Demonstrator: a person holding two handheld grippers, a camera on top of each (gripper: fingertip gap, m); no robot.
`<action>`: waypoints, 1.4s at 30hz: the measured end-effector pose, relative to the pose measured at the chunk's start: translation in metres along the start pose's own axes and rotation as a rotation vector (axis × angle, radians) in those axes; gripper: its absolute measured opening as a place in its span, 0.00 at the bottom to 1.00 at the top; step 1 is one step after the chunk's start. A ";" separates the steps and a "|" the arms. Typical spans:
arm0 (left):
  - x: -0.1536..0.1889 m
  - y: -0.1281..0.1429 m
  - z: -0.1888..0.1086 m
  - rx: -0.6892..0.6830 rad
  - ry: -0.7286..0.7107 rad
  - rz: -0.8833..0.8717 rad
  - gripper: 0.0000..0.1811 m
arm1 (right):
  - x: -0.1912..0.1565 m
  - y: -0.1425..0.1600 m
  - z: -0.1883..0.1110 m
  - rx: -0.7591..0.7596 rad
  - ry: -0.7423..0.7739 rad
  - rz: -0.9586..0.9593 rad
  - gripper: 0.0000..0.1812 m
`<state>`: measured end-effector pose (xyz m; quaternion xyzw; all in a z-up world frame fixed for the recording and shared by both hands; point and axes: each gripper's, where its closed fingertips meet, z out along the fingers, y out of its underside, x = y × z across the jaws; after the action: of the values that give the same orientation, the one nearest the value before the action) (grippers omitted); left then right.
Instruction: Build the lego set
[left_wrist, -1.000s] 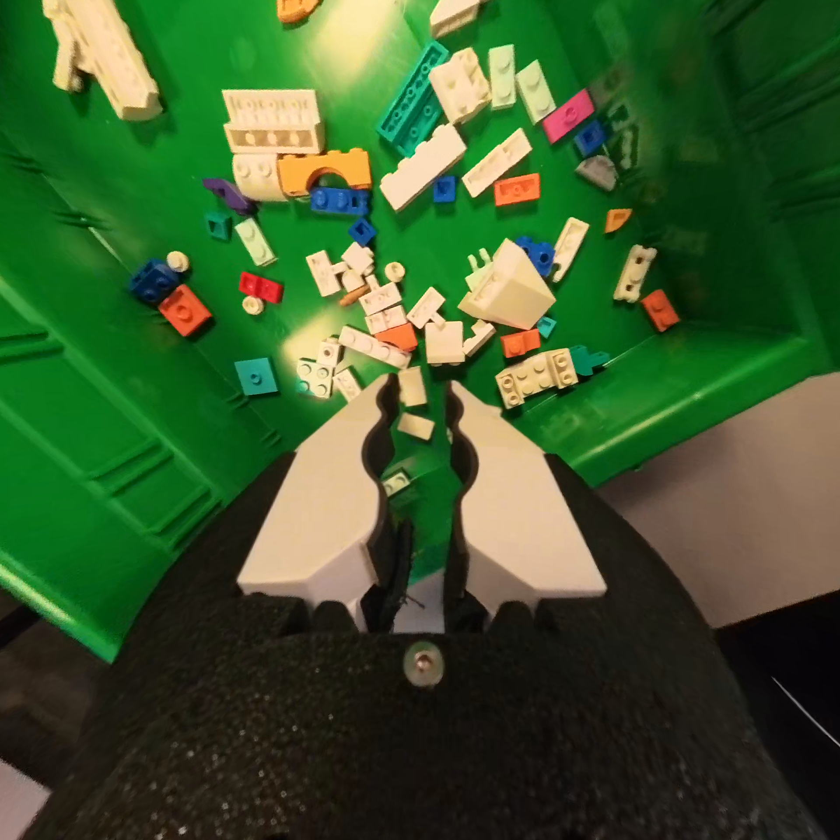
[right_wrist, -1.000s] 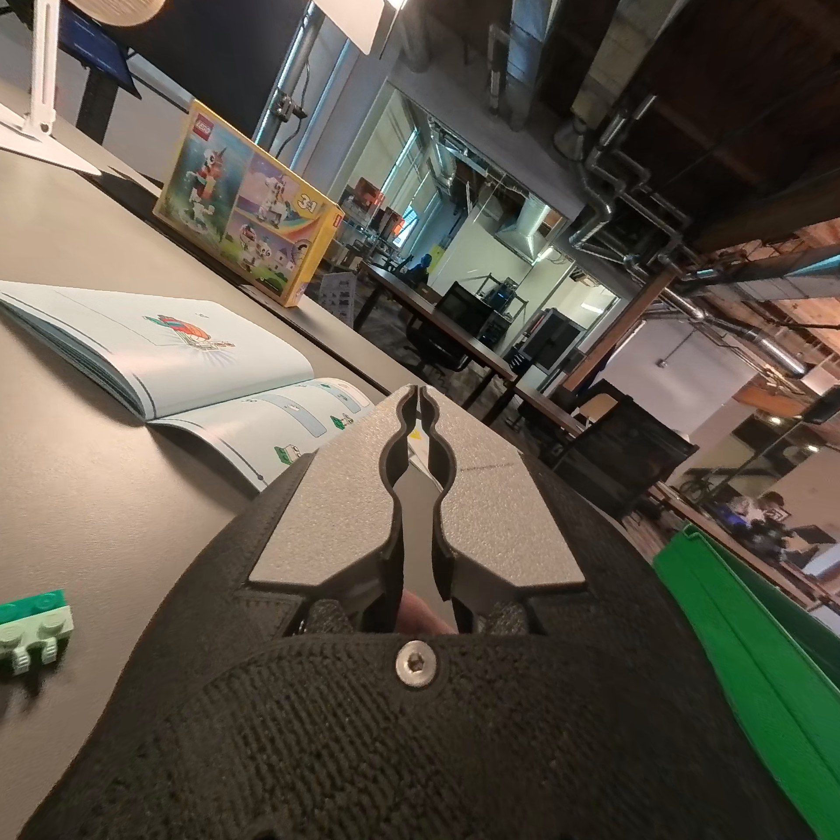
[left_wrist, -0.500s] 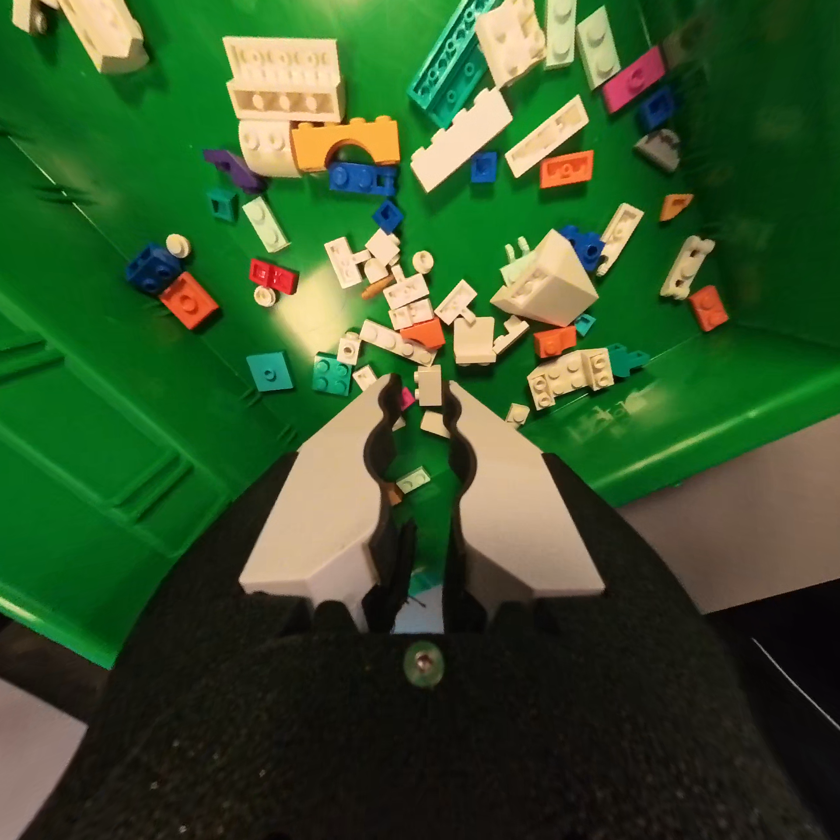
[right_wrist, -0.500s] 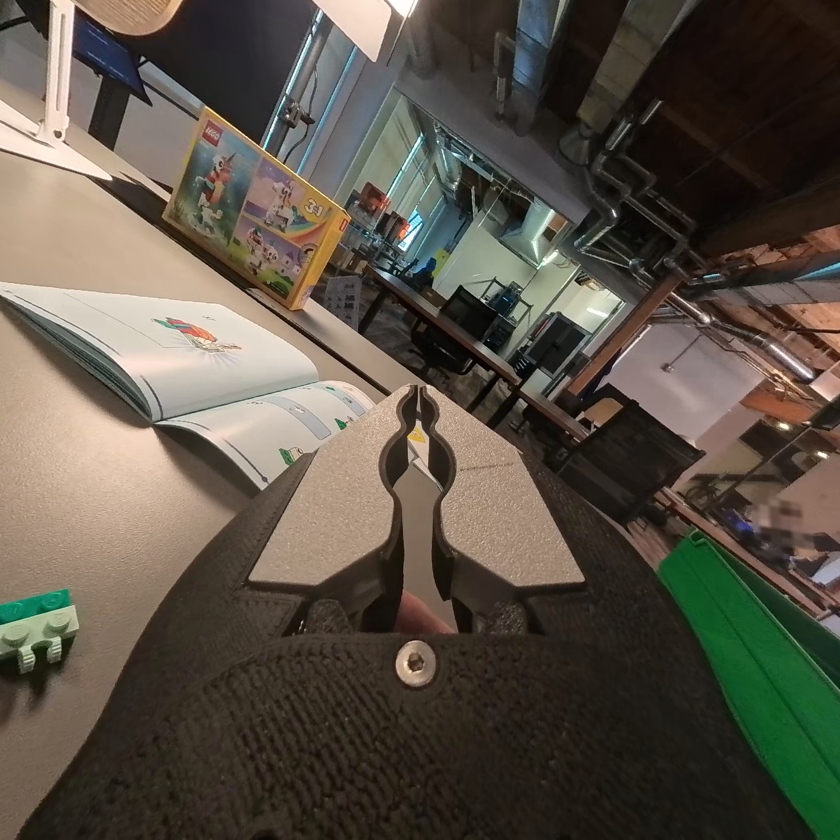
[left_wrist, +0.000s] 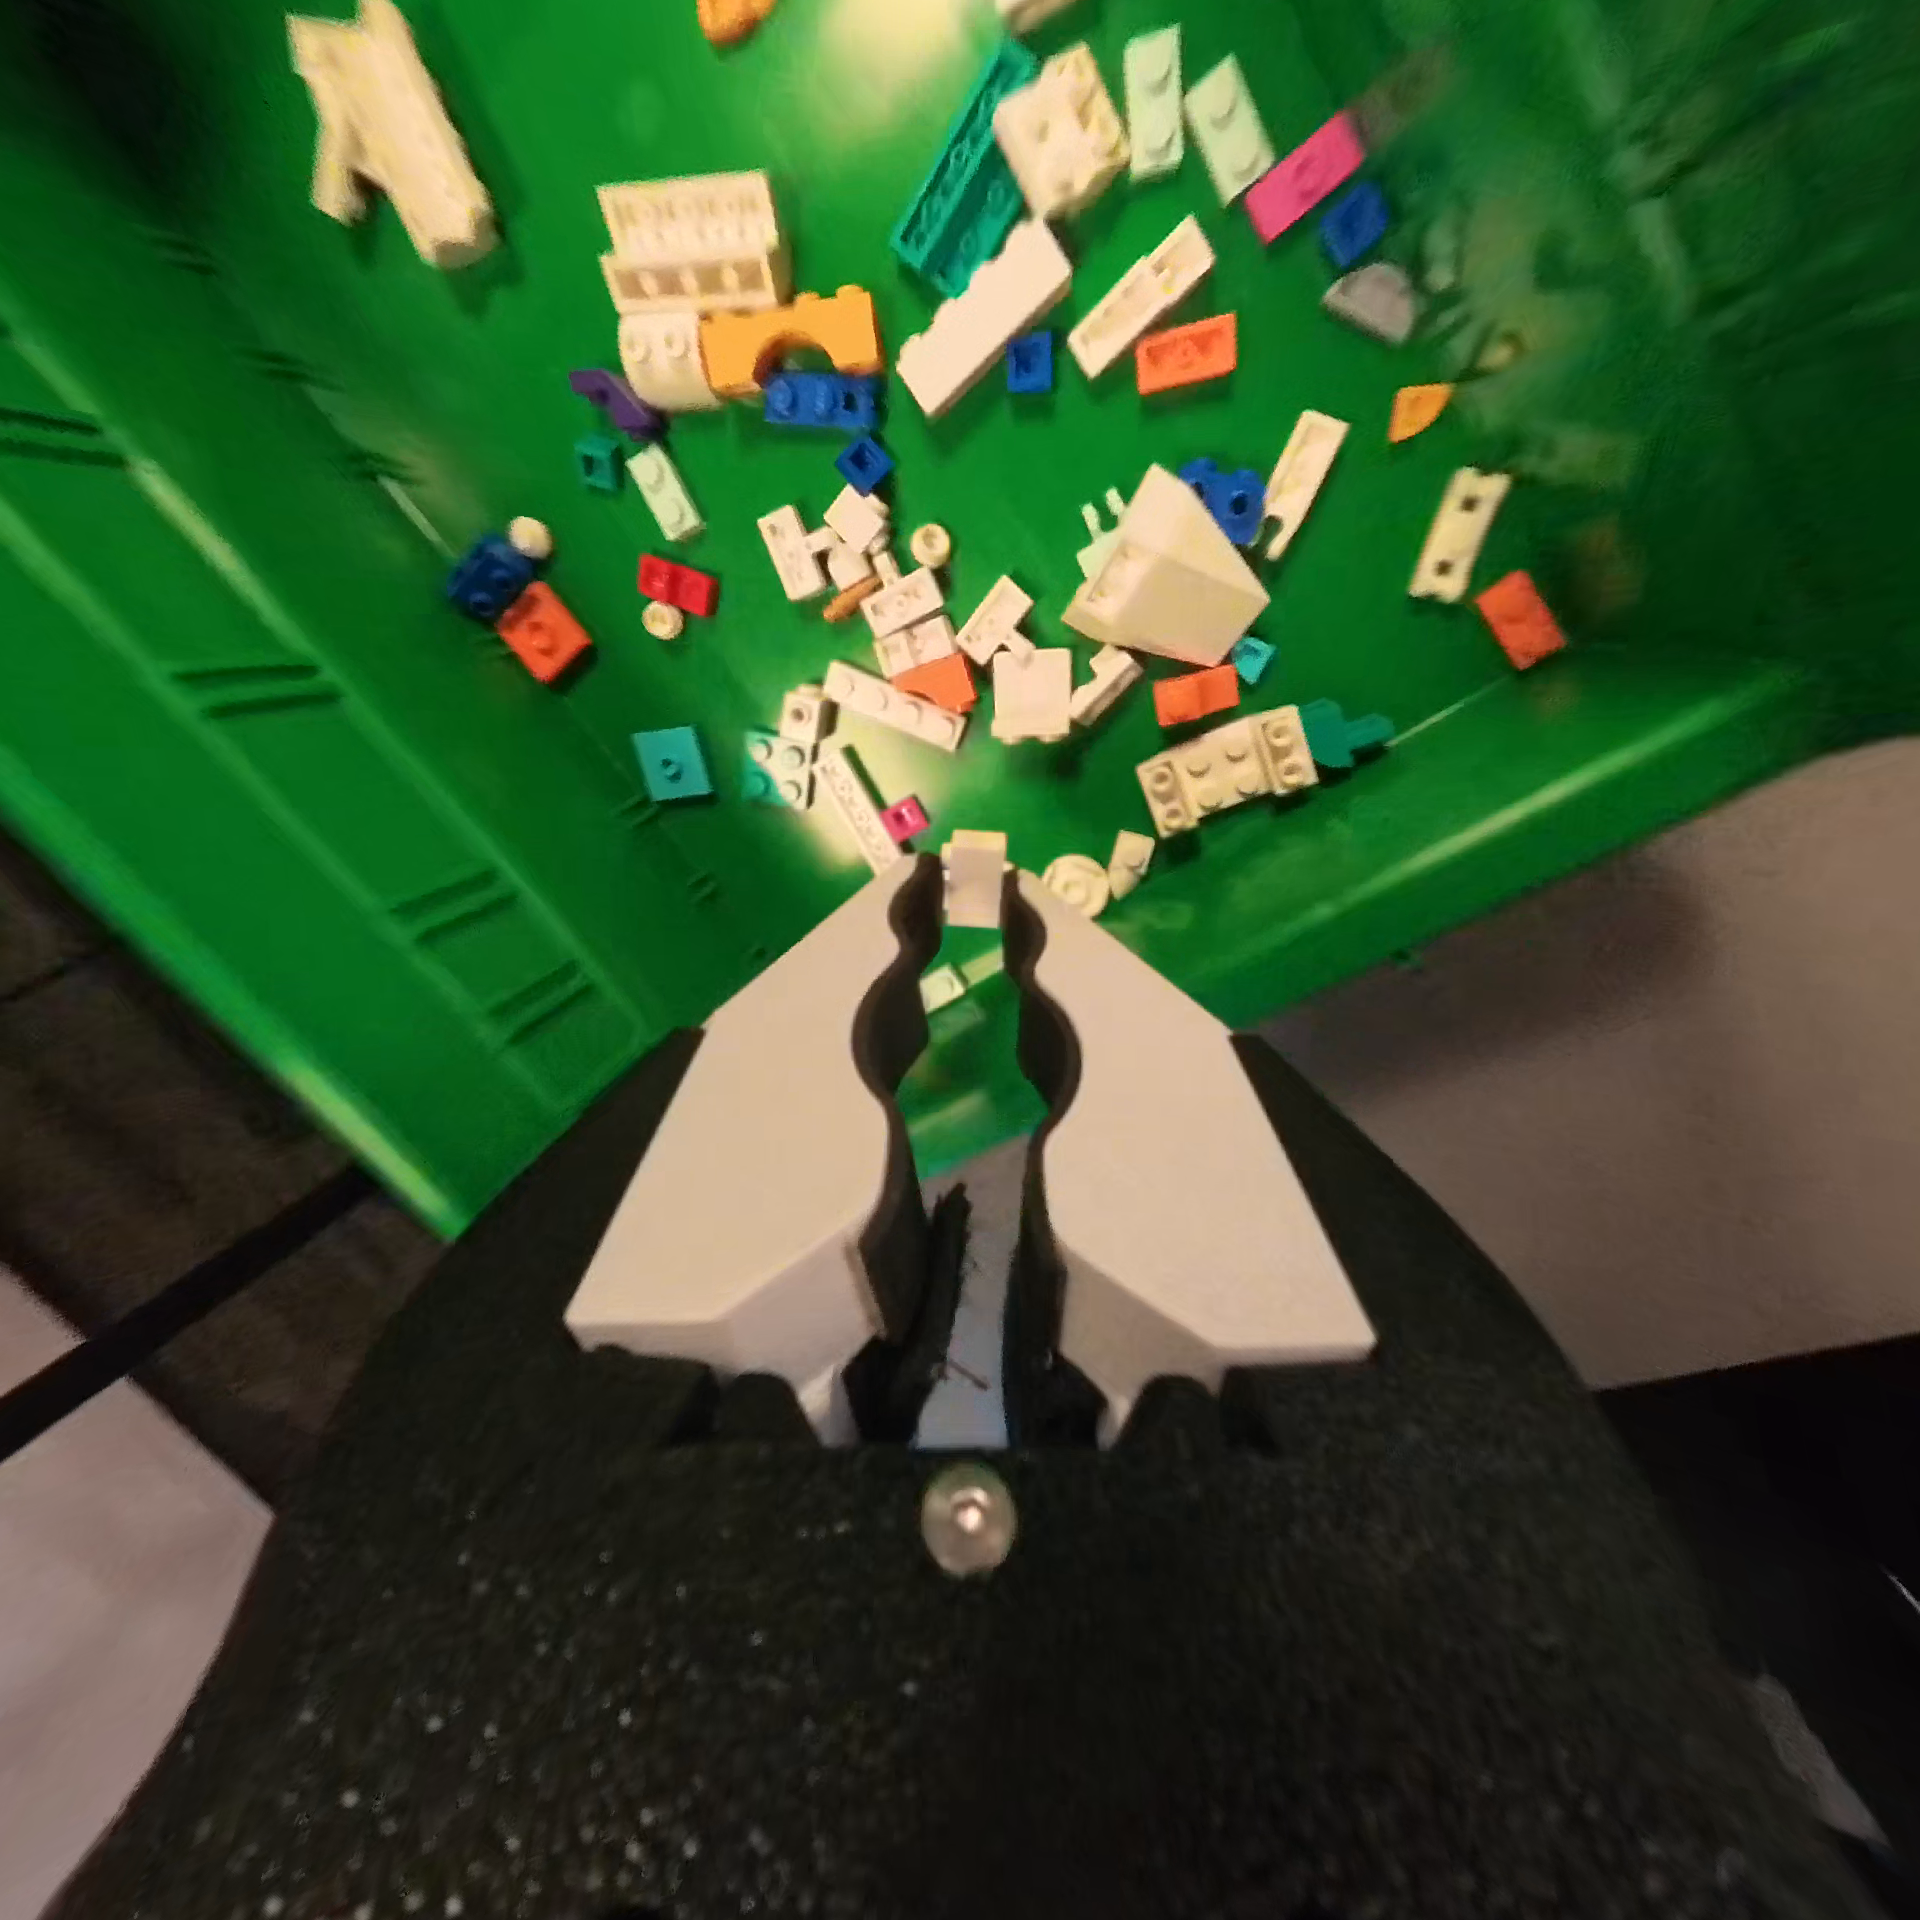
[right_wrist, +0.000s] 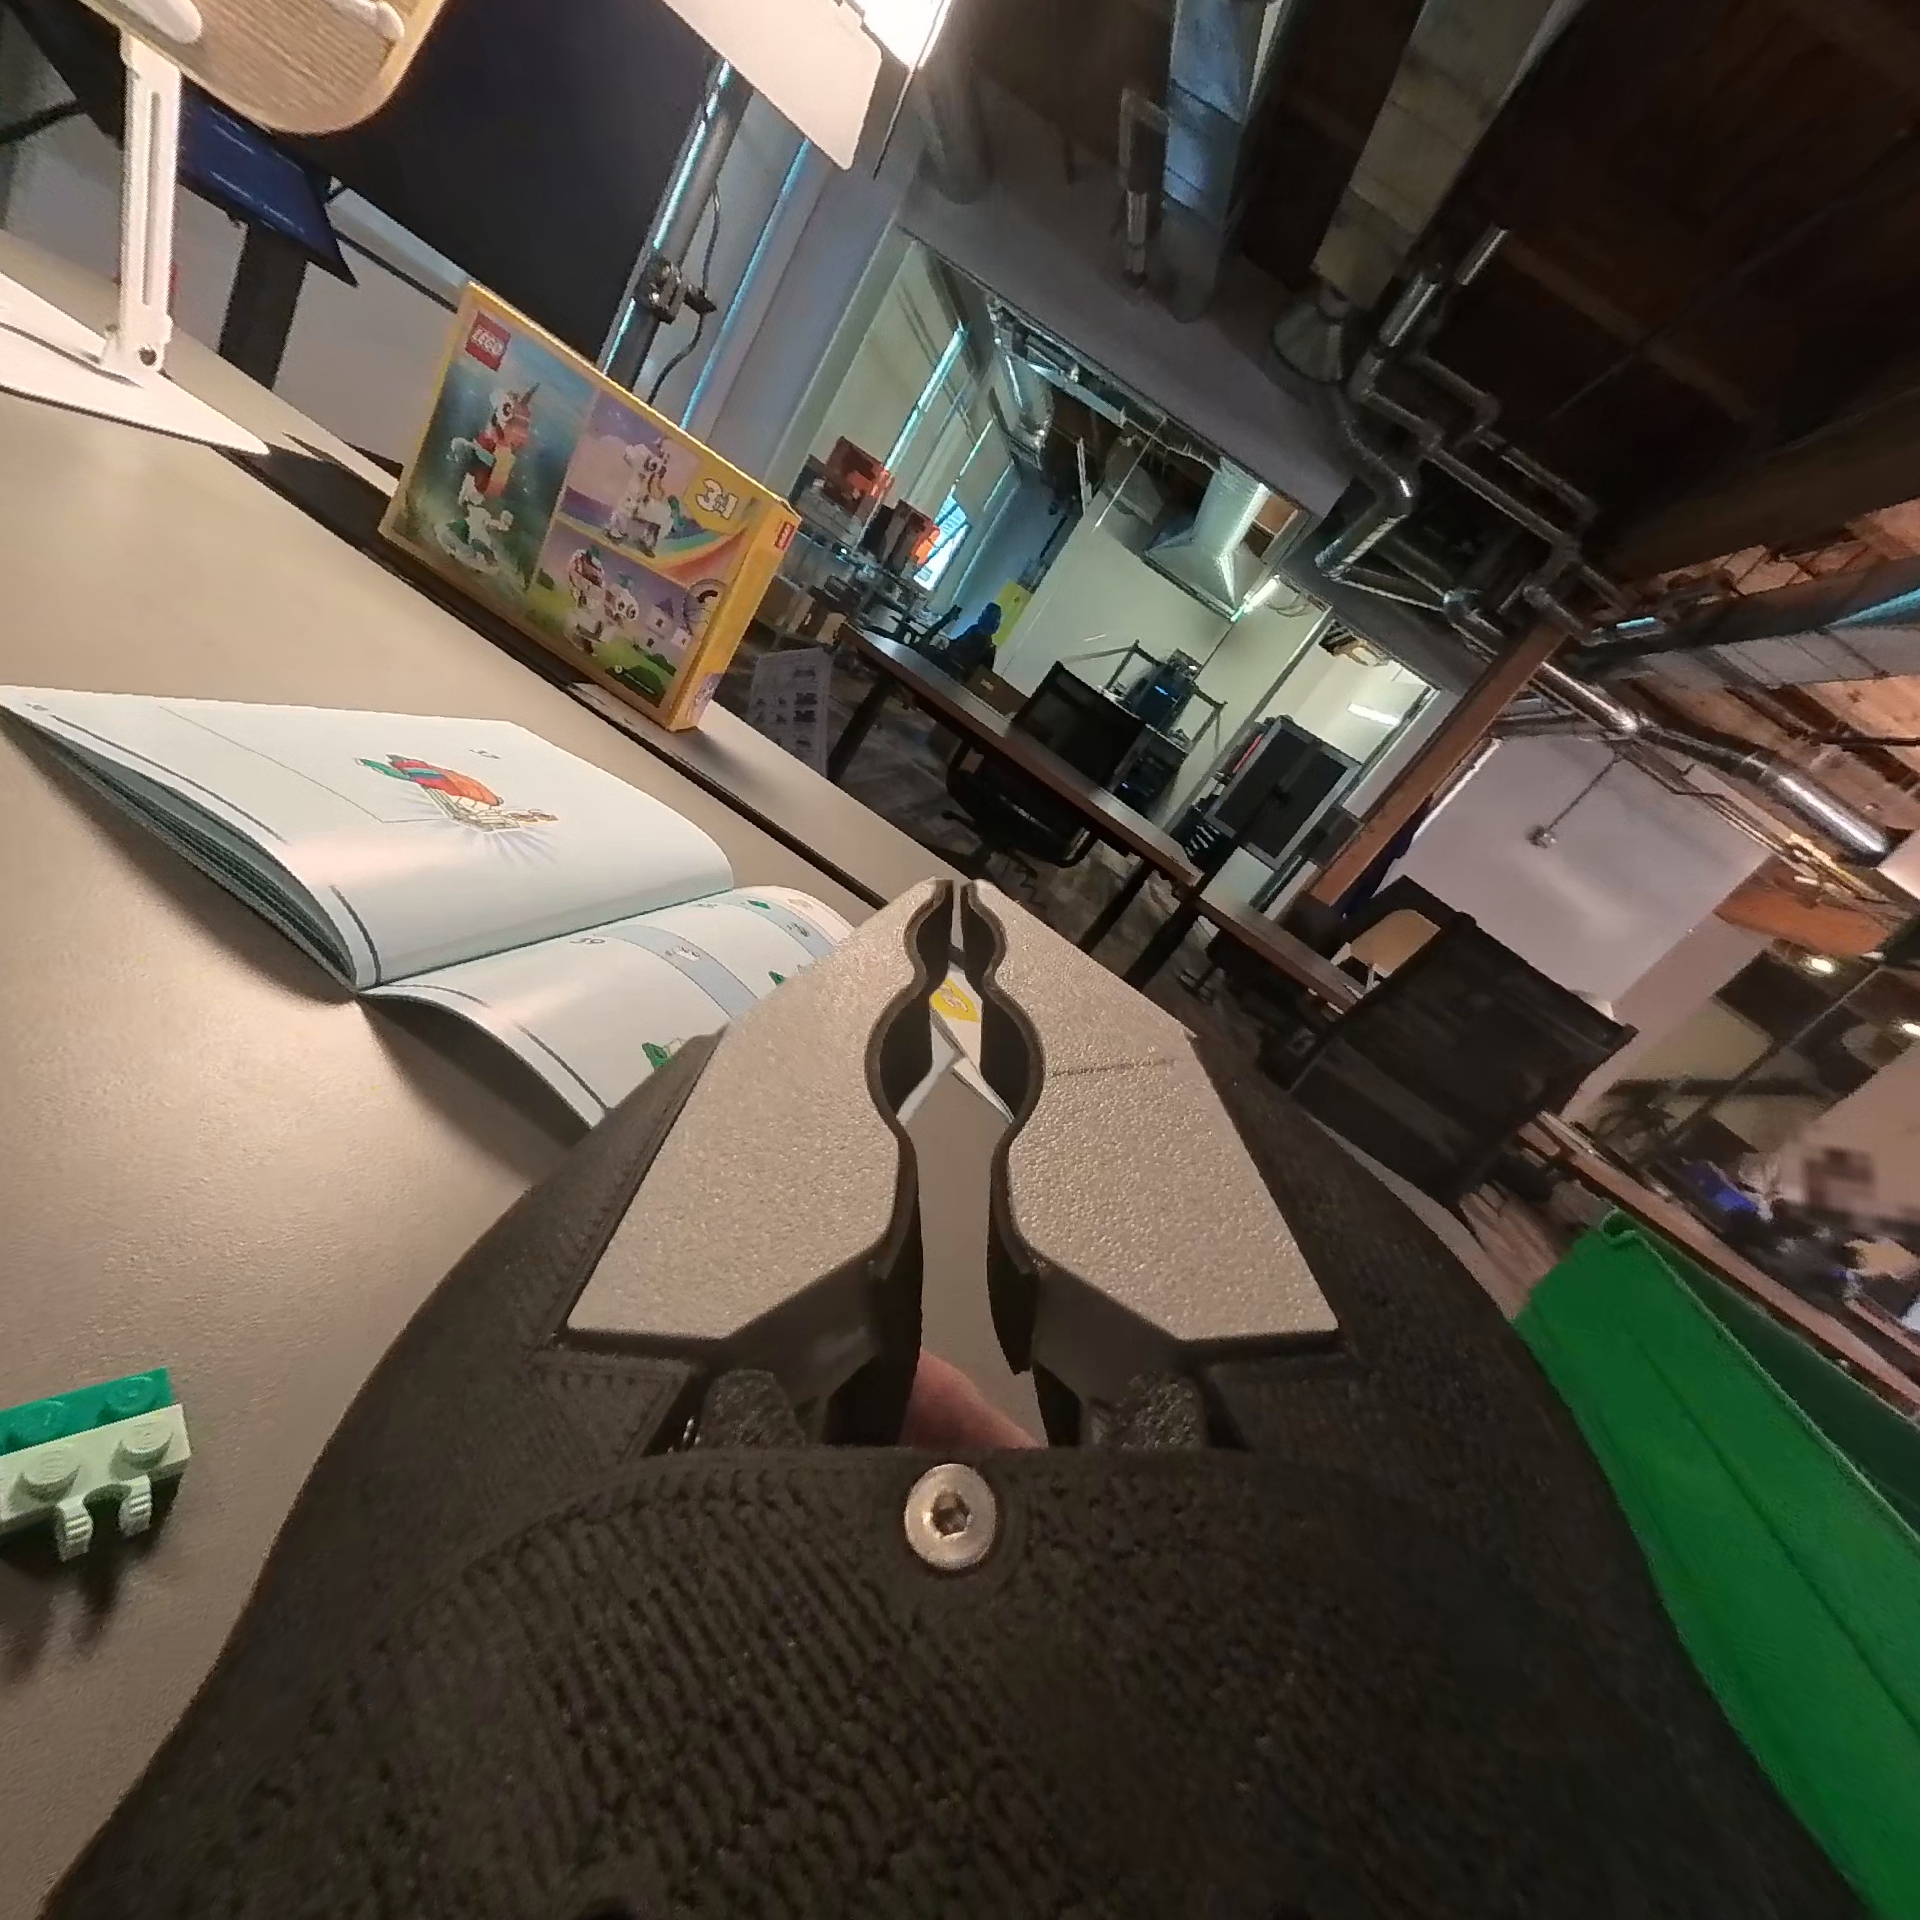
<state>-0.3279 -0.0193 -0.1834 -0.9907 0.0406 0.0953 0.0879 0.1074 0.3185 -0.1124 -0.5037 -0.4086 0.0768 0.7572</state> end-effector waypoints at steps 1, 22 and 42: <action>0.003 -0.003 -0.013 0.039 -0.045 0.013 0.05 | -0.001 -0.001 0.000 0.006 -0.005 0.005 0.00; 0.401 -0.243 -0.101 1.367 0.200 0.816 0.05 | 0.039 0.000 -0.032 0.142 -0.127 0.044 0.00; 0.451 -0.241 -0.086 1.771 -0.015 1.215 0.05 | -0.076 -0.032 -0.133 -0.239 -1.457 0.879 0.16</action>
<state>0.1520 0.1729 -0.1488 -0.3880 0.5804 0.0658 0.7129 0.1406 0.1699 -0.1483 -0.5177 -0.5660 0.6240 0.1494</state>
